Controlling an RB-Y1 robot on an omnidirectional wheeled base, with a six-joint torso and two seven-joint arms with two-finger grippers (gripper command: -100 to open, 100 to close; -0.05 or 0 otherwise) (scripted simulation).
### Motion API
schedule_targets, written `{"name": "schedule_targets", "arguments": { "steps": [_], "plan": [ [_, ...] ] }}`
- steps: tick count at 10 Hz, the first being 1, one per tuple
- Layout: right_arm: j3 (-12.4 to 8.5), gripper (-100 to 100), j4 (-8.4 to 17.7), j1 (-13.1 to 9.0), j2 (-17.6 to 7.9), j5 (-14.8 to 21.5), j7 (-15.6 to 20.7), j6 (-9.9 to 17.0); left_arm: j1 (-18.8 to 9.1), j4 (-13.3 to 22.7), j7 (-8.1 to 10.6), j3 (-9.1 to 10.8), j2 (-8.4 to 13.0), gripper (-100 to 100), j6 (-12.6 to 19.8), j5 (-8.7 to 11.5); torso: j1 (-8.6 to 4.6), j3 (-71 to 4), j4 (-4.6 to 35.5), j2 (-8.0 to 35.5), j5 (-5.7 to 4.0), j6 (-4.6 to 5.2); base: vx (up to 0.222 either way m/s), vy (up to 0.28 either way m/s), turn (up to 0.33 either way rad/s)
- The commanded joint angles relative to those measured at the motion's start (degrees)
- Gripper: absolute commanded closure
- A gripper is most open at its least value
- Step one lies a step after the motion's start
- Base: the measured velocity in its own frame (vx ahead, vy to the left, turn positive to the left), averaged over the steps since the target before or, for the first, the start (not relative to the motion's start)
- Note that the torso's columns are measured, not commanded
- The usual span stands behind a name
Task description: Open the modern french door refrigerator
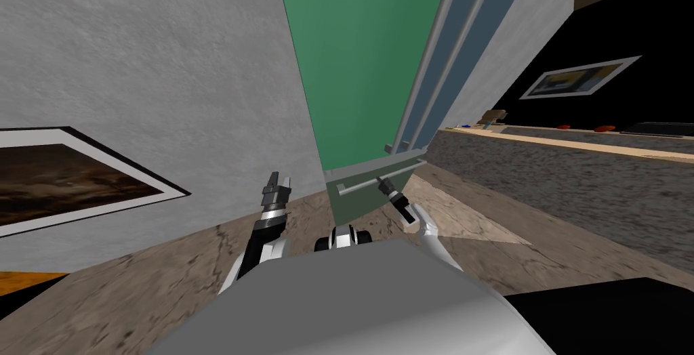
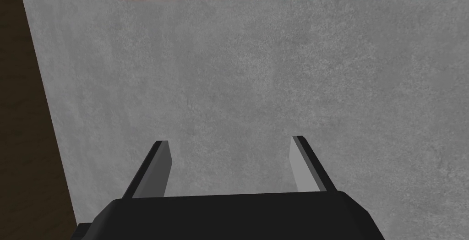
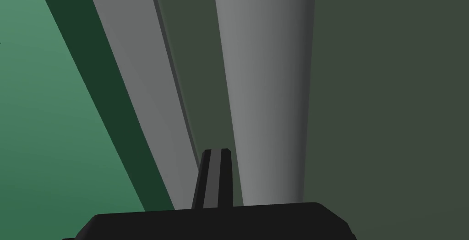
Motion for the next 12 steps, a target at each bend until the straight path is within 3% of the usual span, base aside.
{"name": "schedule_targets", "arguments": {
  "steps": [1,3,9,12],
  "plan": [
    [0.55,-100,1.77,1.32,2.23,0.99,1.53,-3.76,0.00,0.00,0.00,0.00,0.00,0,0.00,0.00,0.12,-0.03,-0.09,-0.06,-0.01,-0.01,0.040,0.072,-0.166],
    [0.04,-100,2.26,1.52,2.90,1.28,2.22,-5.71,0.00,0.00,0.00,-0.01,-0.01,0,0.00,0.00,0.15,-0.11,-0.13,-0.17,-0.02,-0.14,0.022,0.077,-0.051],
    [0.04,-100,2.26,1.52,2.90,1.28,2.22,-5.83,0.00,0.00,0.00,0.00,0.00,0,0.00,0.00,-0.06,-0.01,-0.07,-0.04,-0.04,0.02,0.005,0.015,-0.007],
    [-1.04,-100,3.30,1.94,4.12,1.87,3.65,-9.62,0.01,0.00,0.00,0.00,-0.01,0,0.00,0.00,0.23,-0.08,-0.21,-0.16,-0.04,-0.04,0.033,0.066,-0.115]
  ]
}}
